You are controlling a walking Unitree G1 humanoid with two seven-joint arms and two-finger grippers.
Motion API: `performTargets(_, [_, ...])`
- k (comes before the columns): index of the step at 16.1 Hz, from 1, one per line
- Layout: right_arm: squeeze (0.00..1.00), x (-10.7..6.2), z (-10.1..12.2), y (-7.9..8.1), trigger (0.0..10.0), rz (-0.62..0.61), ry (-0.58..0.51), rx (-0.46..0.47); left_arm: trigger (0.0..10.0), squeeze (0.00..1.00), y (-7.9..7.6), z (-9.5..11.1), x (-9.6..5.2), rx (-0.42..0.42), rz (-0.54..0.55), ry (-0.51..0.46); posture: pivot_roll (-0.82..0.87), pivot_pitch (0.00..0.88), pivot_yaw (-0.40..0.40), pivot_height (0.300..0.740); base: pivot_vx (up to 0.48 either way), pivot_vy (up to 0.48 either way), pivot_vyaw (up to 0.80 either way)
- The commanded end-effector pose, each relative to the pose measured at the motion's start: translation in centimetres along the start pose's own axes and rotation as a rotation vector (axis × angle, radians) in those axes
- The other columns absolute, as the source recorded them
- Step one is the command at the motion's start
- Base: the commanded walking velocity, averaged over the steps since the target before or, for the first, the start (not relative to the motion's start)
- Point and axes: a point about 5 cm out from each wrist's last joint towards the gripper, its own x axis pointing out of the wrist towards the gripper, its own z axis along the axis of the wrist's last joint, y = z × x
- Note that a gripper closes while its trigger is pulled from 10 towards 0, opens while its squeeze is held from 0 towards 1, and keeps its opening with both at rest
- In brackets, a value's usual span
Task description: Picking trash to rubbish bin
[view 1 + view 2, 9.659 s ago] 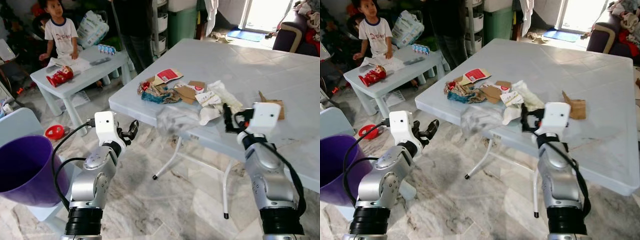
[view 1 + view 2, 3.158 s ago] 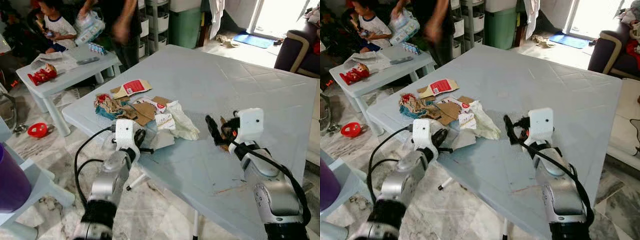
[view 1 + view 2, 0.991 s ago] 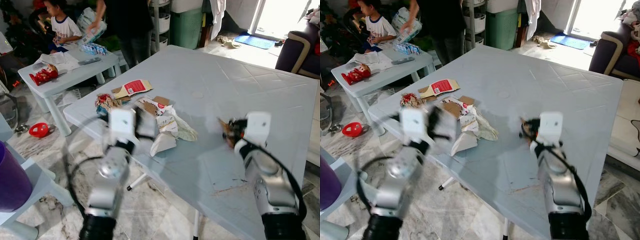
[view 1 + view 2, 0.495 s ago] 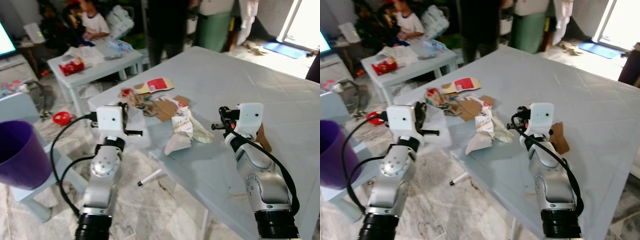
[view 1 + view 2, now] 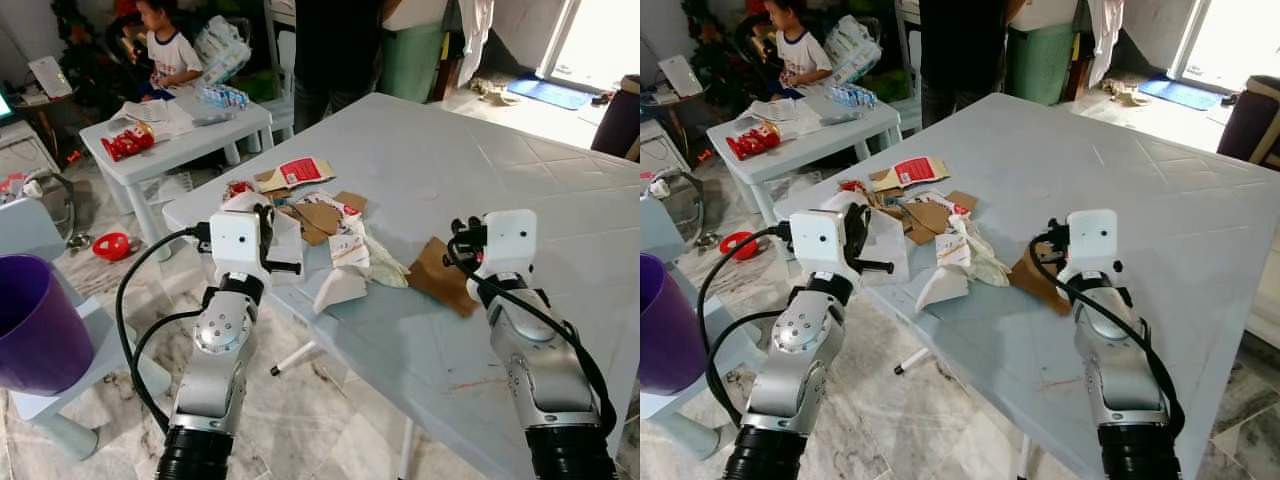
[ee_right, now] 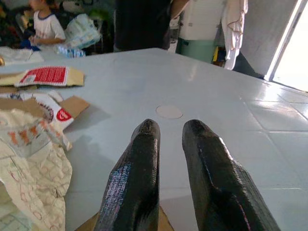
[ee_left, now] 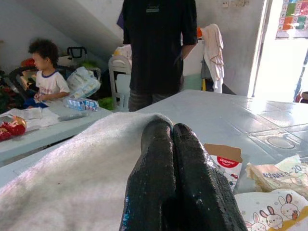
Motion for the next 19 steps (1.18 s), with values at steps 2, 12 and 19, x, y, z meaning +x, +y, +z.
performTargets(2, [1.00,0.1,-1.2,0.3,10.0,0.019,0.066,0.003,0.0,0.00,-0.2,0.3,0.2,-0.002,-0.010,-0.012,-0.03,0.000,-0.003,0.740,0.000,0.000,0.00])
performTargets(12, [1.00,0.7,0.1,-3.7,10.0,0.056,0.078,-0.093,0.0,0.00,0.6,0.4,-0.2,0.000,0.012,-0.011,-0.02,0.000,-0.013,0.740,0.000,0.000,0.00])
performTargets(19, [1.00,-0.8,-1.2,-5.6,10.0,0.091,0.231,0.052,0.0,0.00,1.0,0.2,-0.1,-0.006,-0.010,0.006,-0.03,0.000,-0.007,0.740,0.000,0.000,0.00])
